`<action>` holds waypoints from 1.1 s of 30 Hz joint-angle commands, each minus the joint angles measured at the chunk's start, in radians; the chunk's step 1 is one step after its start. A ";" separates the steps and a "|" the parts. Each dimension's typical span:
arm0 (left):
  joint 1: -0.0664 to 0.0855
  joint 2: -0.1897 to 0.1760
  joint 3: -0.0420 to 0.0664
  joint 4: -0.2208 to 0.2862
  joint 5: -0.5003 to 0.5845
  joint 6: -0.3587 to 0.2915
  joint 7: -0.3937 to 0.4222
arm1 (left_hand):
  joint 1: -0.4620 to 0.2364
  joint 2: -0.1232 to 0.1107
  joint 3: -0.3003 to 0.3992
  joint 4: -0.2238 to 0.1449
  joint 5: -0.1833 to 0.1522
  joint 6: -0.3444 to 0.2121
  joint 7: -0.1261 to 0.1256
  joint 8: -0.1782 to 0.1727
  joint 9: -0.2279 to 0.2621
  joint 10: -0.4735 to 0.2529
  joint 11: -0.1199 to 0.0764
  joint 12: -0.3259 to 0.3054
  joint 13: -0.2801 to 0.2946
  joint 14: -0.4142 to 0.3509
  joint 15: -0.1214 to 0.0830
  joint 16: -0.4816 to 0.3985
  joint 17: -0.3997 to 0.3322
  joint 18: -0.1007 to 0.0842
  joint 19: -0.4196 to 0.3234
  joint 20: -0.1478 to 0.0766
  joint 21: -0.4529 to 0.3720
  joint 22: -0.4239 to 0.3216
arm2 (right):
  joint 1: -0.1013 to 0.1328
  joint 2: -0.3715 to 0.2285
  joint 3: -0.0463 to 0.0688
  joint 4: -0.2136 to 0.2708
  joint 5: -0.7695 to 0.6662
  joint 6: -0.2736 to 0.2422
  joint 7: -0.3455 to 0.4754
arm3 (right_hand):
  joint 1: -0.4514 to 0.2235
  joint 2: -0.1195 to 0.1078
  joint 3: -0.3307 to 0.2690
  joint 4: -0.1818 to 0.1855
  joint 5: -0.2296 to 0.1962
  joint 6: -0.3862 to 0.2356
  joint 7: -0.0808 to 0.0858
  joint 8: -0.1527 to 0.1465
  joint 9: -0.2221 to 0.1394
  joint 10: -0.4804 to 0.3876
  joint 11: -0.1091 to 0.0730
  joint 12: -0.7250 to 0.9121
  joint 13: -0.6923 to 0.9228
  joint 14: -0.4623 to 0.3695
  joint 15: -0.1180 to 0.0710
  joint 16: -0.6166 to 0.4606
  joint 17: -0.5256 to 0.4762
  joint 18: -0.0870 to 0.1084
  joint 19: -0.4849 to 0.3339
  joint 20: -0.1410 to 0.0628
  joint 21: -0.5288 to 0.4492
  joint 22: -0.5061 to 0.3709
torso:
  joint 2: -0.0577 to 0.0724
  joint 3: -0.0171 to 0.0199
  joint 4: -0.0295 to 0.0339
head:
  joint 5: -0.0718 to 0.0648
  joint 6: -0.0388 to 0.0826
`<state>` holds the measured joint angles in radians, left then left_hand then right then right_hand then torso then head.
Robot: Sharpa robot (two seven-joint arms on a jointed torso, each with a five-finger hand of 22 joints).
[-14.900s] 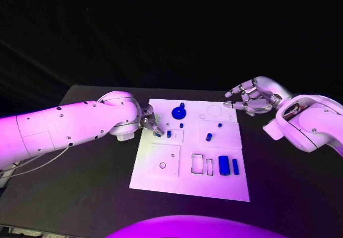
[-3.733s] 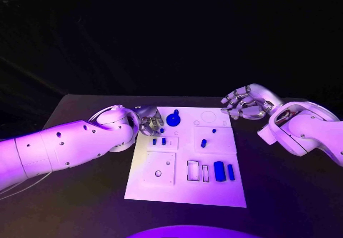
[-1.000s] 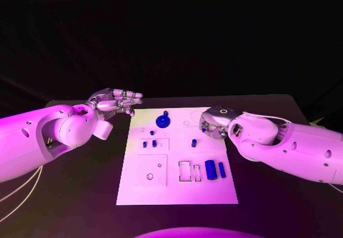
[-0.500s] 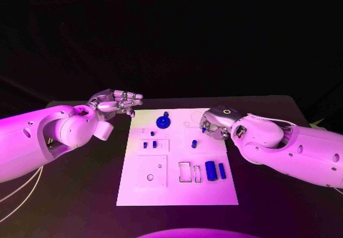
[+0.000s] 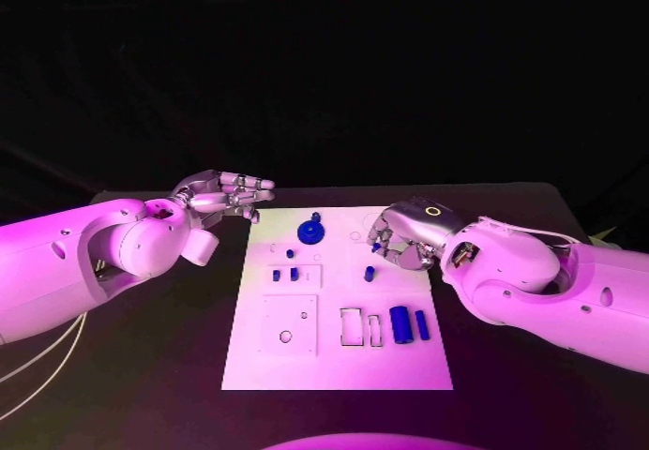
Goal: Assemble the parts on the task board
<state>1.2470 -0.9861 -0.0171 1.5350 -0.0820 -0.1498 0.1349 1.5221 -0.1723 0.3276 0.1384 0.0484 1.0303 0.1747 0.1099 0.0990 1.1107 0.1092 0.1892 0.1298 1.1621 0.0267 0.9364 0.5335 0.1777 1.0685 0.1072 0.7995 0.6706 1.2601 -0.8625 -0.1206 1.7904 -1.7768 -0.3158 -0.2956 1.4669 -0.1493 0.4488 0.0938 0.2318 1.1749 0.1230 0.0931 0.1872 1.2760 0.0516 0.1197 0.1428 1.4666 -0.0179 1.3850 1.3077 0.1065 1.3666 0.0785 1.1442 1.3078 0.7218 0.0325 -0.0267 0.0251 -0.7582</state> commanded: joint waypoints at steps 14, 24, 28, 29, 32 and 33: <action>0.000 0.030 -0.001 0.002 -0.005 0.017 0.005 | -0.001 0.007 0.000 -0.006 0.000 -0.009 0.004 -0.004 -0.002 -0.007 0.000 0.005 0.001 -0.009 0.001 -0.005 -0.002 0.006 -0.002 0.006 -0.005 -0.002 | -0.055 0.160 -0.011 0.010 0.032 0.001 0.038 | -0.014 0.000 0.002 -0.002 -0.007 0.003 -0.002 0.002 0.002 0.002 -0.001 -0.008 0.000 0.057 -0.007 0.006 0.003 -0.015 0.001 0.002 0.000 0.021 | 0.002 -0.0030 0.0028 | 0.104 -0.024; 0.000 0.046 -0.004 0.000 -0.006 0.017 -0.001 | 0.000 0.008 0.000 -0.006 0.000 -0.009 0.004 -0.004 -0.002 -0.007 0.000 0.006 0.001 -0.009 0.001 -0.005 -0.003 0.006 -0.002 0.006 -0.005 -0.002 | -0.119 0.224 -0.017 -0.046 0.040 0.009 0.059 | -0.016 0.000 0.004 -0.004 -0.003 -0.001 -0.001 -0.001 0.002 -0.001 0.000 -0.012 0.000 0.056 -0.007 0.005 0.000 -0.014 -0.001 0.002 -0.006 0.019 | 0.001 -0.0016 0.0024 | 0.147 -0.043; -0.001 0.048 -0.005 0.000 -0.013 0.020 -0.008 | -0.001 0.010 -0.001 -0.007 0.000 -0.009 0.004 -0.004 -0.003 -0.010 0.001 0.009 0.002 -0.007 0.002 -0.004 -0.004 0.006 0.005 0.007 -0.003 -0.002 | -0.133 0.240 -0.018 -0.068 0.042 0.012 0.062 | -0.018 0.000 0.004 -0.005 -0.002 -0.003 0.000 -0.002 0.001 -0.001 0.001 -0.013 0.000 0.056 -0.007 0.005 0.000 -0.013 -0.002 0.002 -0.007 0.019 | 0.001 -0.0019 0.0011 | 0.153 -0.043; -0.001 0.049 -0.005 0.000 -0.014 0.021 -0.008 | -0.001 0.010 -0.001 -0.007 0.000 -0.009 0.004 -0.004 -0.003 -0.010 0.001 0.009 0.002 -0.007 0.002 -0.004 -0.004 0.006 0.005 0.007 -0.003 -0.002 | -0.136 0.243 -0.018 -0.073 0.045 0.014 0.063 | -0.018 0.000 0.004 -0.005 -0.001 -0.003 0.000 -0.002 0.001 -0.001 0.001 -0.013 0.000 0.056 -0.007 0.005 0.000 -0.013 -0.002 0.002 -0.007 0.018 | 0.001 -0.0020 0.0020 | 0.155 -0.044; -0.001 0.051 -0.005 0.000 -0.016 0.022 -0.009 | -0.001 0.010 -0.001 -0.007 0.000 -0.009 0.004 -0.004 -0.003 -0.010 0.001 0.010 0.002 -0.007 0.002 -0.004 -0.004 0.006 0.005 0.007 -0.003 -0.002 | -0.144 0.250 -0.019 -0.082 0.050 0.019 0.063 | -0.019 0.001 0.004 -0.005 -0.001 -0.003 0.000 -0.003 0.001 -0.002 0.001 -0.014 0.000 0.056 -0.007 0.005 0.001 -0.013 -0.003 0.002 -0.008 0.018 | 0.002 -0.0021 0.0028 | 0.162 -0.048; -0.001 0.051 -0.005 0.000 -0.016 0.023 -0.009 | -0.001 0.010 -0.001 -0.007 0.000 -0.009 0.004 -0.004 -0.003 -0.010 0.001 0.010 0.002 -0.006 0.002 -0.004 -0.004 0.006 0.006 0.007 -0.003 -0.002 | -0.145 0.251 -0.019 -0.084 0.051 0.021 0.063 | -0.019 0.001 0.004 -0.005 -0.001 -0.003 0.000 -0.003 0.001 -0.002 0.001 -0.014 0.000 0.056 -0.007 0.005 0.001 -0.013 -0.003 0.002 -0.008 0.018 | 0.002 -0.0020 0.0024 | 0.163 -0.049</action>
<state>1.2460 -0.9371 -0.0226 1.5335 -0.0900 -0.1464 0.1272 1.5221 -0.1723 0.3276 0.1386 0.0484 1.0268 0.1781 0.1100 0.0970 1.1076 0.1124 0.1939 0.1306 1.1584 0.0305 0.9365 0.5300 0.1772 1.0722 0.1109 0.7995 0.6696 1.1163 -0.6134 -0.1392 1.7084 -1.7305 -0.3146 -0.2461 1.4576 -0.1479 0.4515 0.0910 0.2259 1.1725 0.1236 0.0909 0.1884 1.2769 0.0530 0.1106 0.1427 1.4666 -0.0179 1.3889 1.3074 0.1067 1.3665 0.0786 1.1403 1.3074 0.7231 0.0303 -0.0244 0.1836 -0.8046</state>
